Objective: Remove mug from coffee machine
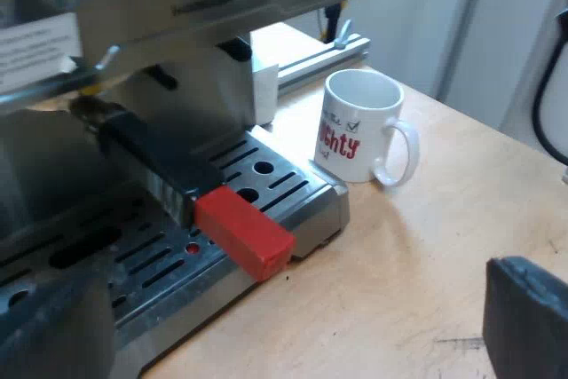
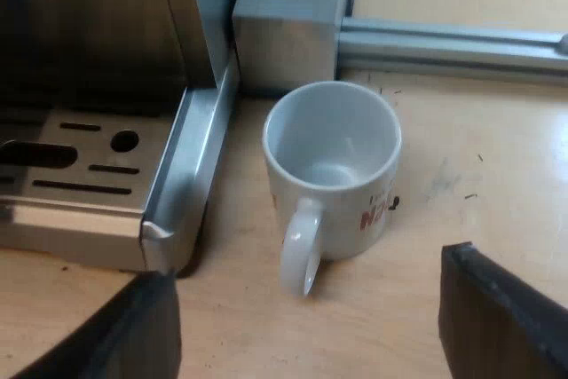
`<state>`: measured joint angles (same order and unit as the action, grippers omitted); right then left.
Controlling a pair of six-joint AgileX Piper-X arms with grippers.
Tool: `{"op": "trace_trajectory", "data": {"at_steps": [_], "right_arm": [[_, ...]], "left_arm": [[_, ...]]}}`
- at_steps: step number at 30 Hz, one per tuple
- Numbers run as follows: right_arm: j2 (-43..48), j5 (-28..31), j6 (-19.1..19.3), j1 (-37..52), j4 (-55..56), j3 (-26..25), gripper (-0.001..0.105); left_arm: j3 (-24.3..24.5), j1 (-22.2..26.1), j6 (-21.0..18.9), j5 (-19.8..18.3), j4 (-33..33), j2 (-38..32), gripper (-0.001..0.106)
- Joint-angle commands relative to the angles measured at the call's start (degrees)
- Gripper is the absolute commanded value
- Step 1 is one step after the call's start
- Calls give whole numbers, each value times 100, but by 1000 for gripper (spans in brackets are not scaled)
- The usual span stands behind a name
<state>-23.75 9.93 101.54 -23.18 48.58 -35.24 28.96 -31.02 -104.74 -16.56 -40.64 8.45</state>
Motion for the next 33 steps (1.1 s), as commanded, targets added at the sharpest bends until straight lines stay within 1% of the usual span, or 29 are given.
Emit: {"op": "trace_trajectory", "data": {"at_steps": [1,4,5,6,8,9,10,11,12,13,17,18,20,22,25,27,28,29,31,32,33], "right_arm": [[-20,-110,21,14,533,-482,63],[-130,-124,62,14,764,-858,63],[-200,-124,137,14,794,-993,63],[-200,-124,137,14,794,-993,63],[-295,-124,228,14,794,-1146,63],[-331,-124,256,14,794,-1188,63],[-643,-171,283,14,852,-1482,63],[-796,-223,283,14,886,-1575,63],[-876,-245,283,14,894,-1624,63],[-1037,-260,283,14,905,-1725,63],[-1509,-289,283,14,906,-1913,63],[-1558,-304,283,14,906,-1930,63],[-1793,-375,283,14,906,-1958,63],[-1930,-348,283,25,906,-1958,63],[-2162,-326,283,33,906,-1958,63],[-2277,-327,266,33,906,-1958,63],[-2338,-327,254,33,906,-1958,63],[-2356,-327,243,33,906,-1958,63],[-2470,-387,183,140,906,-1958,63],[-2500,-435,141,226,906,-1958,63],[-2508,-448,139,251,906,-1958,63]], "left_arm": [[300,-10,-188,315,-232,-22,86],[432,-10,-466,440,-234,-22,86],[467,-10,-545,440,-234,0,86],[467,-10,-545,440,-234,0,86],[578,-10,-894,438,-234,210,86],[604,-10,-907,438,-234,253,86],[611,-10,-914,438,-234,275,86],[730,-10,-925,438,-234,553,86],[730,-10,-925,438,-234,553,86],[863,-10,-925,438,-234,811,86],[1164,-10,-925,438,-234,1410,86],[1210,2,-925,451,-234,1466,86],[1366,153,-925,451,-234,1764,86],[1464,320,-925,432,-234,1929,86],[1497,433,-925,426,-234,1977,86],[1558,663,-925,398,-234,2073,86],[1604,922,-925,325,-234,2141,86],[1620,1512,-908,49,-234,2177,86],[1620,1938,-893,-14,-298,2177,86],[1620,2053,-879,-29,-315,2177,86],[1620,2276,-795,-94,-355,2177,86]]}}
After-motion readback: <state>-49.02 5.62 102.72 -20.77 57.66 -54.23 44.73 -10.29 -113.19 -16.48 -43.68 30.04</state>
